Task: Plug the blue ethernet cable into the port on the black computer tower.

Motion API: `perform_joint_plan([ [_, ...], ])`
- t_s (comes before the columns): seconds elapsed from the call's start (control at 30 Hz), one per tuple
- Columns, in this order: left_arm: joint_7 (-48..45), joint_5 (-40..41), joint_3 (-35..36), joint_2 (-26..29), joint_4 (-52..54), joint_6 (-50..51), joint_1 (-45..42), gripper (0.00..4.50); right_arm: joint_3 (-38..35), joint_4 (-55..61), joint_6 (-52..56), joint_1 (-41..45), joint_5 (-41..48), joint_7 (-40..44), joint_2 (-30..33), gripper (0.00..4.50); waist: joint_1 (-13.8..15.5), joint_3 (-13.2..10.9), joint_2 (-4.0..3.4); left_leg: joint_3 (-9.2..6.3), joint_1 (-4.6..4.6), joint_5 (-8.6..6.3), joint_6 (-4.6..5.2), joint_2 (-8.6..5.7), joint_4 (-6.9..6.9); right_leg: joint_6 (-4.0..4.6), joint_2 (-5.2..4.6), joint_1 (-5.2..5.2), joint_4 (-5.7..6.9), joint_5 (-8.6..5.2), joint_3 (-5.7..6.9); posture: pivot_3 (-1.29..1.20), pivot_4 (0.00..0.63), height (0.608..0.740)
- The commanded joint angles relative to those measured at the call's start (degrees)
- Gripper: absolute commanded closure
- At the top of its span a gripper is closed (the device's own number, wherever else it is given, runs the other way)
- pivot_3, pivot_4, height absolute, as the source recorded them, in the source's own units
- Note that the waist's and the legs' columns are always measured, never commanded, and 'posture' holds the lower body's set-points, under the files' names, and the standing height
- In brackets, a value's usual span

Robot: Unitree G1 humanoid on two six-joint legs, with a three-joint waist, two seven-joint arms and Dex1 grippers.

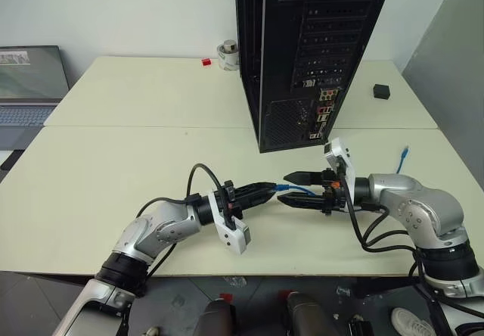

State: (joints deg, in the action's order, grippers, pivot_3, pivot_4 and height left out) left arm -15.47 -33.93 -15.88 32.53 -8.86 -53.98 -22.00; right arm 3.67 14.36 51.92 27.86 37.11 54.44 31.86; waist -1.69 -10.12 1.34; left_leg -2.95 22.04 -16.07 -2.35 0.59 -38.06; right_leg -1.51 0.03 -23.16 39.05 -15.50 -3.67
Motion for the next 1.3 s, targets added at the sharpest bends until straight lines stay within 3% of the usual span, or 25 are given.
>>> perform_joint_plan([
  [0.03, 1.12, 0.08, 0.65, 0.14, 1.9, 0.25, -0.1, 4.21, 0.2, -0.05, -0.77, 1.31, 0.35, 0.39, 0.18, 2.0, 0.01, 0.0, 0.0, -0.01, 0.0, 0.0, 0.0, 0.0, 0.0, 0.0, 0.0, 0.0, 0.0, 0.0, 0.01, 0.0, 0.15, 0.74],
  [0.37, 2.45, -0.69, 0.76, -0.01, 2.52, 0.89, 0.06, 4.21, 0.47, -1.9, -0.55, 2.48, 0.65, 1.49, 0.9, 4.43, 0.0, 0.0, 0.0, -0.01, 0.0, 0.0, 0.0, 0.0, 0.0, 0.0, 0.0, 0.0, 0.0, 0.0, 0.02, 0.0, 0.15, 0.74],
  [0.77, 5.25, -2.69, 0.65, -0.37, 1.15, 0.23, -0.9, 4.21, -0.42, -3.65, 1.38, 3.53, 2.14, 2.47, 1.36, 4.5, 0.0, 0.0, 0.0, -0.01, 0.0, 0.0, 0.0, 0.0, 0.01, 0.0, 0.0, 0.0, 0.0, 0.0, 0.01, 0.0, 0.15, 0.74],
  [0.83, 4.63, -0.79, 0.39, -0.48, 0.84, 0.02, -1.19, 3.51, -0.58, -3.91, 2.03, 3.67, 2.61, 2.74, 1.6, 4.5, 0.01, 0.0, 0.0, -0.01, 0.0, 0.0, 0.0, 0.0, 0.01, 0.0, 0.0, 0.0, 0.0, 0.0, 0.01, 0.0, 0.15, 0.74],
  [1.23, -2.47, 8.38, 0.09, 0.63, 0.63, 4.37, -0.36, 1.28, -1.77, -4.13, 0.39, 2.86, 2.03, 2.03, 3.36, 4.5, 0.0, 0.0, 0.0, -0.02, 0.01, 0.0, 0.0, 0.0, 0.0, 0.0, -0.01, 0.0, 0.0, 0.0, 0.02, 0.0, 0.15, 0.74],
  [1.3, -4.42, 11.68, 0.83, 0.6, 1.39, 7.5, 0.73, 1.13, -3.39, -3.94, -1.14, 2.4, 1.1, 0.1, 3.49, 4.5, 0.0, 0.0, 0.0, -0.01, 0.01, 0.0, 0.0, 0.0, 0.0, 0.0, -0.01, 0.0, 0.0, 0.0, 0.02, 0.0, 0.15, 0.74],
])
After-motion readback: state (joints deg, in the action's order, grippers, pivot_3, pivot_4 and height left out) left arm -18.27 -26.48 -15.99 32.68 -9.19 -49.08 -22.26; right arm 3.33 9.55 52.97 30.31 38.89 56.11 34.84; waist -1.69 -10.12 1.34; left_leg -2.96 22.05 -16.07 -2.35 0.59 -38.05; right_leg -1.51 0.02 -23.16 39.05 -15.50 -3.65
